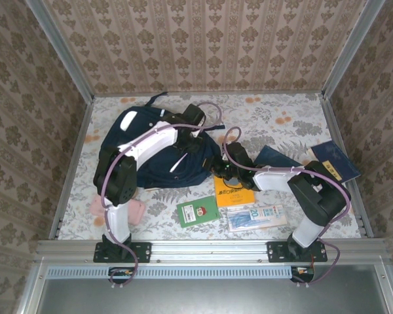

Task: Pack the student bag

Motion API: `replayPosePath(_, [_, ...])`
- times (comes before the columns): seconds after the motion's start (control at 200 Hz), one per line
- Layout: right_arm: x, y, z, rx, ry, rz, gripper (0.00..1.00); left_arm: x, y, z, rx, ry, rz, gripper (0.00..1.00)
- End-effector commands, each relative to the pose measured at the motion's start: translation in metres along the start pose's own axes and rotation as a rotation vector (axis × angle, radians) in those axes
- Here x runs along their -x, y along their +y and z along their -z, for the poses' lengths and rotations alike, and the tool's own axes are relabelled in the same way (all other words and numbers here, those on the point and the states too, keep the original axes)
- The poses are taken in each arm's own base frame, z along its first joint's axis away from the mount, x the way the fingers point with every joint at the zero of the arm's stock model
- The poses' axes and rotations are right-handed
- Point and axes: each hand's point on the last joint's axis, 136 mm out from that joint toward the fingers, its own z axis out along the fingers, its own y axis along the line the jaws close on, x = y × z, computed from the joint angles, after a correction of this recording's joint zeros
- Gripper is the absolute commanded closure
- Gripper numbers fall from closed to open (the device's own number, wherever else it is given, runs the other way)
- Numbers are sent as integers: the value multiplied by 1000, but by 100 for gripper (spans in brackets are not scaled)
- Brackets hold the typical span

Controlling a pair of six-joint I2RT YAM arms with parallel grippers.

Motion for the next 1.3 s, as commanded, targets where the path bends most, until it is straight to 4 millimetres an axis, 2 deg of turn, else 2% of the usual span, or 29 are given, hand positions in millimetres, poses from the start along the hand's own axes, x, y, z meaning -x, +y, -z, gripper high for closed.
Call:
replayPosePath(0.0, [-17,27,1,97,78,68,69,23,12,5,26,-66,-42,100])
replayPosePath(0.005, [-17,27,2,95,77,68,65,24,12,6,25,-68,-45,100])
replayPosePath(0.02, [-16,27,3,93,74,73,61,24,11,7,21,-74,-53,100])
replayPosePath(0.095, [-15,28,7,85,63,90,46,30,3,16,-28,-118,-110,100])
replayPosePath(0.17, [-12,28,15,59,47,116,25,36,0,28,-39,-172,-155,100])
replayPosePath(0.225, [-10,23,23,19,31,129,15,40,-1,37,-43,-205,-189,100])
replayPosePath(0.285, [-6,19,37,-9,-14,151,9,45,-2,45,-38,-230,-221,100])
replayPosePath(0.36, [-2,11,55,-46,-76,184,10,52,-4,56,-39,-249,-259,100])
replayPosePath(0.4, [3,15,70,-44,-118,212,10,54,-6,59,-41,-254,-280,100])
replayPosePath(0.535, [12,14,96,-75,-196,262,14,64,-22,73,-48,-293,-374,100])
replayPosePath(0.61, [25,9,117,-137,-275,263,18,69,-34,81,-47,-320,-434,100])
replayPosePath(0.66, [39,-1,139,-219,-365,236,23,71,-43,87,-49,-342,-482,100])
replayPosePath(0.695, [46,-6,152,-244,-412,217,26,72,-52,90,-51,-362,-523,100])
replayPosePath(0.825, [65,-6,192,-240,-544,178,30,69,-78,104,-11,-433,-701,100])
replayPosePath(0.93, [74,-8,218,-279,-609,162,31,67,-86,115,11,-449,-753,100])
replayPosePath(1.04, [81,-12,234,-332,-645,159,29,60,-90,130,-30,-484,-763,100])
replayPosePath(1.155, [85,-13,237,-357,-647,180,28,47,-96,149,-86,-532,-798,100])
replayPosePath(1.295, [88,-13,234,-356,-600,170,30,26,-89,150,-70,-540,-860,100])
